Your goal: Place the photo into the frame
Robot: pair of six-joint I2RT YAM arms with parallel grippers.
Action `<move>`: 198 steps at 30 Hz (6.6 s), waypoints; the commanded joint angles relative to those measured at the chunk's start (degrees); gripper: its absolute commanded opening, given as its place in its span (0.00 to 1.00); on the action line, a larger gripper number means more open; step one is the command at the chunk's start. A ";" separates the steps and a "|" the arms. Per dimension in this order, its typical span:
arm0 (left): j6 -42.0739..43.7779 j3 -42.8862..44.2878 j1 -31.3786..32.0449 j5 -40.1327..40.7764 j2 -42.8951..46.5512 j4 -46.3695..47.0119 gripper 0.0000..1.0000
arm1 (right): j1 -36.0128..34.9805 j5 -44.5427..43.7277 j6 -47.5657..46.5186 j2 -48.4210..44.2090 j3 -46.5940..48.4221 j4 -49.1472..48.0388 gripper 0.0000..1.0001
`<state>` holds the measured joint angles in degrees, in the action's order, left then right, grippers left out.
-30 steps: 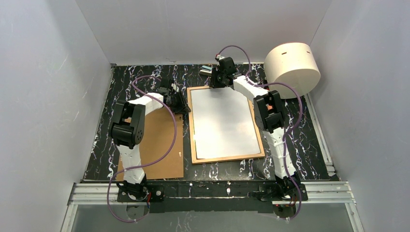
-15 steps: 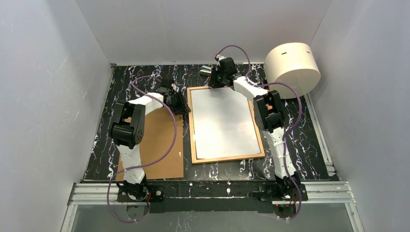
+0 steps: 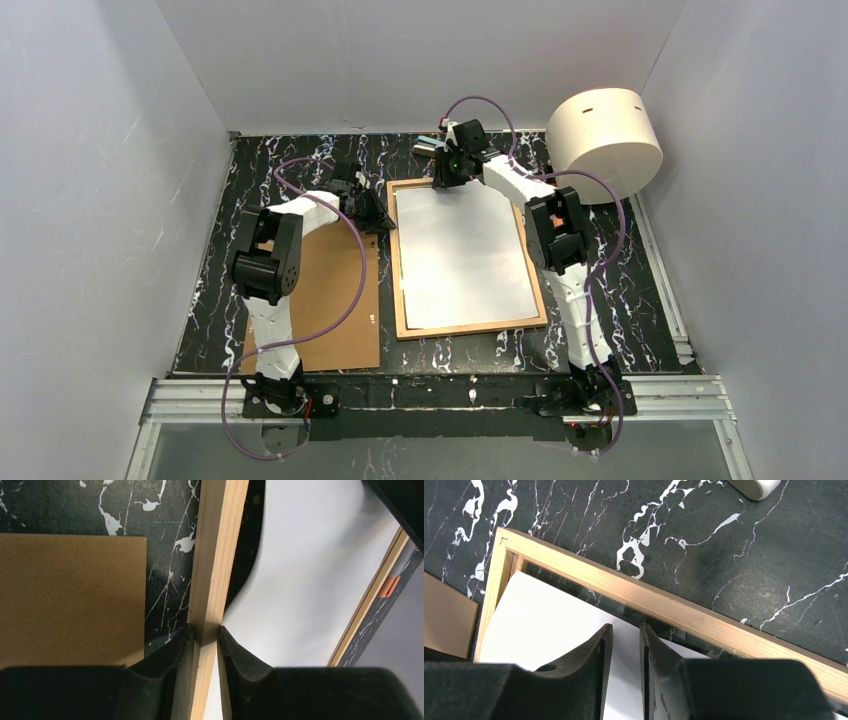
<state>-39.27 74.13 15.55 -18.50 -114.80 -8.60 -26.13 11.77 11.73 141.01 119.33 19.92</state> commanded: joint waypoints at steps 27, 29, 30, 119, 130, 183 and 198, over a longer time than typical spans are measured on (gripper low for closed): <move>2.94 3.29 0.14 6.72 -2.30 -4.35 0.22 | 1.19 6.88 8.09 -4.45 -2.56 -7.06 0.49; 3.18 3.80 0.10 6.85 -2.72 -4.41 0.22 | 1.26 6.41 8.09 -3.90 -3.21 -6.90 0.47; 3.29 3.83 0.15 7.03 -2.83 -4.46 0.22 | 1.19 6.00 8.01 -3.64 -3.38 -6.74 0.47; 12.44 19.79 0.08 3.61 -4.83 -12.66 0.59 | 8.02 -21.83 8.22 -26.44 -21.74 7.01 0.78; 10.27 20.08 0.05 9.20 -9.64 -7.02 0.55 | 8.82 -9.89 9.43 -28.38 -29.97 2.35 0.69; 12.64 25.58 4.93 28.38 -23.03 -9.13 0.38 | 4.83 6.89 10.18 -7.98 -13.93 -20.46 0.51; 12.38 25.38 4.97 26.57 -23.23 -9.78 0.37 | 1.27 5.94 12.82 -0.69 -9.70 -25.40 0.49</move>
<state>-27.59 101.82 20.73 8.38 -133.10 -7.97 -24.84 18.24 23.86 138.65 106.10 -1.80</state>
